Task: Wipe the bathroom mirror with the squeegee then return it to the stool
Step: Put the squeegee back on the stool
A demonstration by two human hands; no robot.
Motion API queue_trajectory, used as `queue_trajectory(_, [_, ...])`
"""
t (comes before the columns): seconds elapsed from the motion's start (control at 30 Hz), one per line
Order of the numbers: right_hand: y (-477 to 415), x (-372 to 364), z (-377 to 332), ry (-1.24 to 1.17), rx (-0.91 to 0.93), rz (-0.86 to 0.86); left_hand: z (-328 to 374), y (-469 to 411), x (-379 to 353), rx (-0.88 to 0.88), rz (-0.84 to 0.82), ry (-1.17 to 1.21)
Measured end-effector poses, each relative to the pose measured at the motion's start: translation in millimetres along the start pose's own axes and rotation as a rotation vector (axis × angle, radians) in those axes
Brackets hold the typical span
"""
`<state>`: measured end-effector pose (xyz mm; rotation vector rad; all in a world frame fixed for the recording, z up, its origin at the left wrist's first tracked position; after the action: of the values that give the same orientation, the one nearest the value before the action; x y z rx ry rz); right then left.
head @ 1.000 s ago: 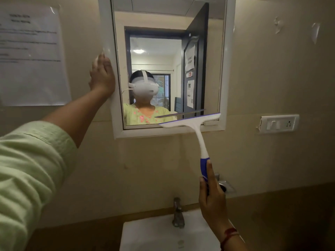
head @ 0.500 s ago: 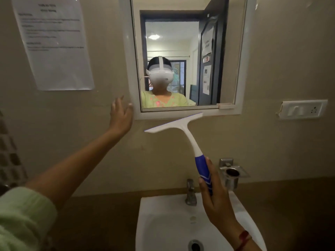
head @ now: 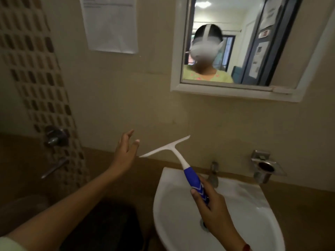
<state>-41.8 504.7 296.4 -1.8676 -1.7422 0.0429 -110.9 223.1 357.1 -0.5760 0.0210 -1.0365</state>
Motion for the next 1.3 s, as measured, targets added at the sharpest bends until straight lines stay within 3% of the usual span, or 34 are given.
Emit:
queue_trajectory(0.27, [22.2, -87.3, 28.8, 0.033, -0.114, -0.289, -96.7, 69.6, 85.4, 0.255, 0.115, -0.141])
queue_trajectory(0.63, [70.9, -230.5, 73.6, 0.181, -0.282, -0.657, -183.6, 160.0, 162.7, 0.458, 0.294, -0.343])
queue_trajectory(0.83, [71.0, -321.1, 99.2, 0.356, -0.275, -0.707, -240.6, 168.8, 185.4, 0.527, 0.287, -0.422])
queue_trajectory(1.3, [87.8, -513.4, 232.8, 0.324, -0.322, -0.634, -405.0, 243.4, 176.7, 0.675, 0.179, -0.554])
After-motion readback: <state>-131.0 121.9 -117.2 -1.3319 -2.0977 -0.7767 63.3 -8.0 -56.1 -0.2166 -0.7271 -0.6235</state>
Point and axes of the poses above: each hand's wrist, its own y-axis away from the middle knuckle, its own x-axis out of the back of the hand, z = x × y, the point moved 9 cm from there along -y, towards the middle knuckle, and after that the axes turned 8 degrees about z, right-handed, at the moved point
